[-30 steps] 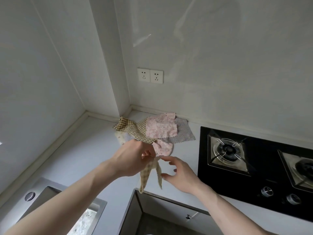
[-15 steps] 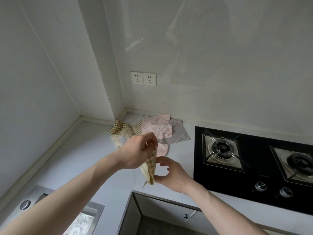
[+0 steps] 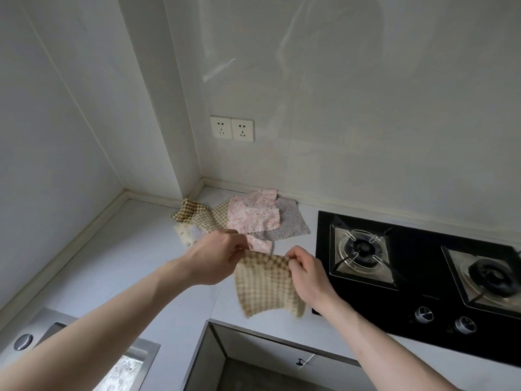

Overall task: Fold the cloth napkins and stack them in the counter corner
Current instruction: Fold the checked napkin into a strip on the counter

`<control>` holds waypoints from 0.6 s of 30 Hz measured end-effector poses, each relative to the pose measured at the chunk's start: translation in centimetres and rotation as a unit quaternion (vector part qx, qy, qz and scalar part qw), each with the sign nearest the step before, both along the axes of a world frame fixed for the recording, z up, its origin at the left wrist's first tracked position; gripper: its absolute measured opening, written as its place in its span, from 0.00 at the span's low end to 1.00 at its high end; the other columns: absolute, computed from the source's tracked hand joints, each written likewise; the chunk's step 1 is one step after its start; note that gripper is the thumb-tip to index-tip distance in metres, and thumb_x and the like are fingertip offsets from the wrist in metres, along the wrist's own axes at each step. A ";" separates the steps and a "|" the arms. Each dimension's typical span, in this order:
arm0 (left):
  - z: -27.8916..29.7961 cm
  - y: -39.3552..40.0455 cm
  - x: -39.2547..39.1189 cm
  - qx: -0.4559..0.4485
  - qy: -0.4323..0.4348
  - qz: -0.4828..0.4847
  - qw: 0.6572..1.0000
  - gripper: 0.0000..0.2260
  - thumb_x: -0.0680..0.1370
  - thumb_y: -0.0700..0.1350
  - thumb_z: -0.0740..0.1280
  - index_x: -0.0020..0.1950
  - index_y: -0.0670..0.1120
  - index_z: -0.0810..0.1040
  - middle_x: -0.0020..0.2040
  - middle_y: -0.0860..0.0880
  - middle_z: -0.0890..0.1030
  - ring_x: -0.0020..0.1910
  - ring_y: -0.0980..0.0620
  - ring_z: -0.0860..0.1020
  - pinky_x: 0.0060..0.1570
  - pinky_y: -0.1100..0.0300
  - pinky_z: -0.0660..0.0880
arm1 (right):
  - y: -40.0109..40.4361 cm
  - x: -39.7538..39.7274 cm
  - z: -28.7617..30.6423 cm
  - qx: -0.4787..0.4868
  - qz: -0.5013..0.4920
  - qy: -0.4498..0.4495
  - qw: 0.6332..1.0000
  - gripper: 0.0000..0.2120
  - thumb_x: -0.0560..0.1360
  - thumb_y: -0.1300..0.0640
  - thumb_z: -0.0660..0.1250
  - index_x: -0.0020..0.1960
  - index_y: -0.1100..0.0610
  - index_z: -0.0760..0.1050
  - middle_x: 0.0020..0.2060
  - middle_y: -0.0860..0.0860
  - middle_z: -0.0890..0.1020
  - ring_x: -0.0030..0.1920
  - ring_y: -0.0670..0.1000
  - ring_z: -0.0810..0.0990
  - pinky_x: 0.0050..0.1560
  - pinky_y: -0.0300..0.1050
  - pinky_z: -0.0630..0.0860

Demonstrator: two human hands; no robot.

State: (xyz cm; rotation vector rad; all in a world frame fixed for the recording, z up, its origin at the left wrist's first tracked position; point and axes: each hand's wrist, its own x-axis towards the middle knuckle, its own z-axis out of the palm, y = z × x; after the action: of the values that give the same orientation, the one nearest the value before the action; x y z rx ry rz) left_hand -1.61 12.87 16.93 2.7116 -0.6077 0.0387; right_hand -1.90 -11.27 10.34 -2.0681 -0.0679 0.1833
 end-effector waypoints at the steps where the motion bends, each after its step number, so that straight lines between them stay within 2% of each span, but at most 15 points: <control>1: 0.0 -0.5 0.3 -0.025 0.012 0.000 1.000 0.05 0.81 0.45 0.66 0.49 0.49 0.81 0.40 0.60 0.75 0.40 0.55 0.75 0.43 0.58 0.71 | -0.4 0.4 0.3 0.008 0.012 0.002 1.000 0.09 0.80 0.57 0.59 0.42 0.52 0.73 0.29 0.46 0.76 0.32 0.47 0.71 0.37 0.50 0.68; 3: -0.1 -1.5 0.8 -0.087 0.072 0.011 0.993 0.08 0.82 0.48 0.65 0.44 0.49 0.76 0.37 0.58 0.75 0.38 0.55 0.73 0.41 0.56 0.70 | -1.1 0.8 1.0 0.000 0.054 0.004 0.999 0.09 0.79 0.43 0.63 0.47 0.47 0.75 0.34 0.48 0.80 0.34 0.48 0.75 0.38 0.52 0.71; 5: -0.1 -2.5 1.3 -0.152 0.146 0.022 0.977 0.12 0.83 0.54 0.63 0.43 0.49 0.74 0.37 0.53 0.76 0.38 0.52 0.73 0.41 0.52 0.71 | -1.9 1.1 0.8 -0.052 0.099 -0.003 0.994 0.21 0.72 0.28 0.66 0.54 0.42 0.73 0.39 0.46 0.81 0.37 0.47 0.79 0.36 0.46 0.71; 6: -0.3 -3.0 1.6 -0.178 0.169 0.024 0.969 0.13 0.82 0.55 0.63 0.43 0.49 0.73 0.37 0.52 0.76 0.37 0.52 0.72 0.40 0.52 0.72 | -2.2 1.4 0.3 -0.090 0.108 -0.015 0.990 0.24 0.69 0.26 0.68 0.55 0.41 0.72 0.40 0.44 0.79 0.38 0.45 0.78 0.36 0.42 0.70; 8: -1.2 -4.1 2.4 -0.205 0.189 0.021 0.960 0.12 0.83 0.54 0.63 0.43 0.49 0.74 0.37 0.53 0.75 0.36 0.55 0.72 0.39 0.55 0.72 | -2.8 2.4 -1.3 -0.129 0.104 -0.050 0.985 0.18 0.69 0.35 0.71 0.53 0.41 0.72 0.41 0.43 0.76 0.40 0.45 0.76 0.36 0.42 0.71; 10: -2.7 -5.0 3.5 -0.223 0.196 0.023 0.955 0.11 0.84 0.53 0.64 0.44 0.50 0.76 0.36 0.54 0.77 0.36 0.57 0.74 0.39 0.58 0.73 | -3.4 3.8 -3.7 -0.113 0.082 -0.071 0.988 0.05 0.72 0.47 0.67 0.45 0.44 0.73 0.41 0.43 0.77 0.40 0.47 0.76 0.39 0.48 0.75; 11: -3.7 -5.4 4.1 -0.237 0.204 0.029 0.949 0.11 0.84 0.54 0.64 0.44 0.50 0.77 0.35 0.53 0.78 0.35 0.56 0.75 0.38 0.58 0.74 | -3.8 4.6 -5.1 -0.101 0.071 -0.067 0.990 0.02 0.73 0.52 0.65 0.42 0.46 0.73 0.40 0.44 0.77 0.40 0.48 0.76 0.40 0.50 0.75; 13: -6.4 -6.1 5.2 -0.292 0.243 0.046 0.924 0.12 0.84 0.52 0.64 0.44 0.48 0.77 0.33 0.50 0.78 0.31 0.52 0.77 0.34 0.58 0.75 | -4.4 5.8 -7.9 -0.082 0.061 -0.058 0.993 0.05 0.73 0.57 0.65 0.39 0.50 0.73 0.38 0.46 0.77 0.40 0.48 0.76 0.41 0.50 0.75; 15: -9.3 -6.8 6.0 -0.341 0.284 0.061 0.894 0.14 0.85 0.50 0.64 0.42 0.44 0.75 0.31 0.47 0.77 0.29 0.49 0.77 0.33 0.59 0.74 | -4.8 6.6 -10.6 -0.042 0.060 -0.029 0.997 0.06 0.75 0.58 0.63 0.39 0.54 0.73 0.36 0.49 0.78 0.37 0.47 0.76 0.39 0.53 0.75; 18: -14.0 -7.6 7.3 -0.379 0.304 0.083 0.870 0.16 0.85 0.49 0.63 0.39 0.43 0.72 0.30 0.46 0.75 0.28 0.49 0.75 0.33 0.61 0.72 | -5.5 7.9 -15.0 0.018 0.055 0.007 0.998 0.08 0.78 0.60 0.58 0.40 0.57 0.71 0.32 0.51 0.77 0.34 0.46 0.73 0.37 0.51 0.71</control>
State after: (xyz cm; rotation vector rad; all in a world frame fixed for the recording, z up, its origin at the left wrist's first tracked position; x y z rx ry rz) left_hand 5.68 5.31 2.94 1.8406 -0.1107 -0.4286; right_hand 6.05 -16.73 -4.64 -2.0293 -0.1757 0.2612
